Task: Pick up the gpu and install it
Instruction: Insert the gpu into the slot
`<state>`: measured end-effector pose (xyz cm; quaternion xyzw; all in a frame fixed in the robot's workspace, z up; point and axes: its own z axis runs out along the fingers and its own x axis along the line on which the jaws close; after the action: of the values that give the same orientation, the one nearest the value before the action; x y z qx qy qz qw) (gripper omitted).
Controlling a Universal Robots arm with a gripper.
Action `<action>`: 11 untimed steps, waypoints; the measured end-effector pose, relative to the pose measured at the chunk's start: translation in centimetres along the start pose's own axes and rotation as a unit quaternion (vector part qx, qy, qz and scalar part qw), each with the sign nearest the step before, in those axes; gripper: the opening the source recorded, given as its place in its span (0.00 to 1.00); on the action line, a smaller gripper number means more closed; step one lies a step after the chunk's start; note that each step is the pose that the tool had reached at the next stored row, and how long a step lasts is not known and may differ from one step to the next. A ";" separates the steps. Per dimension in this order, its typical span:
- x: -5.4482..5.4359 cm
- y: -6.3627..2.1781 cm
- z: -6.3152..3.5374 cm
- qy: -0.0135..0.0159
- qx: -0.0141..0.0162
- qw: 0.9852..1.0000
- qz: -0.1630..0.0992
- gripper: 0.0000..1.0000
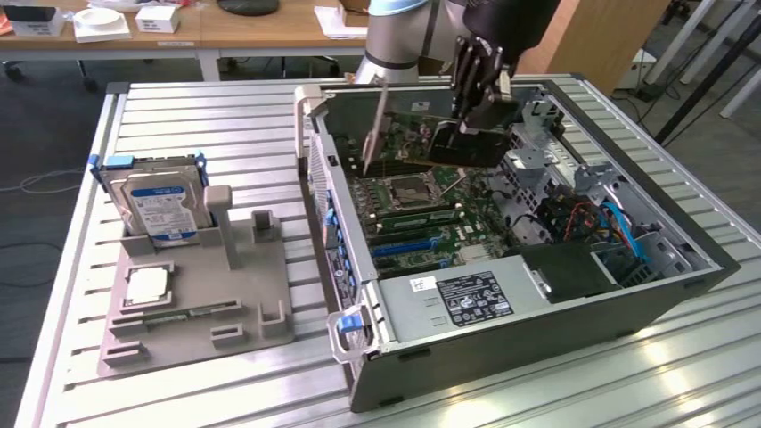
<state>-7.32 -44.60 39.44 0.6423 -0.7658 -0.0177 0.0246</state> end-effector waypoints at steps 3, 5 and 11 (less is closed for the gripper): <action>0.0 0.00 0.01 0.000 0.006 1.000 -0.019 0.27; 0.0 0.00 0.01 -0.001 0.009 0.999 -0.032 0.27; 0.0 0.00 0.02 -0.002 0.021 0.997 -0.072 0.27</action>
<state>-7.32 -44.60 39.42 0.6958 -0.7182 -0.0045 0.0086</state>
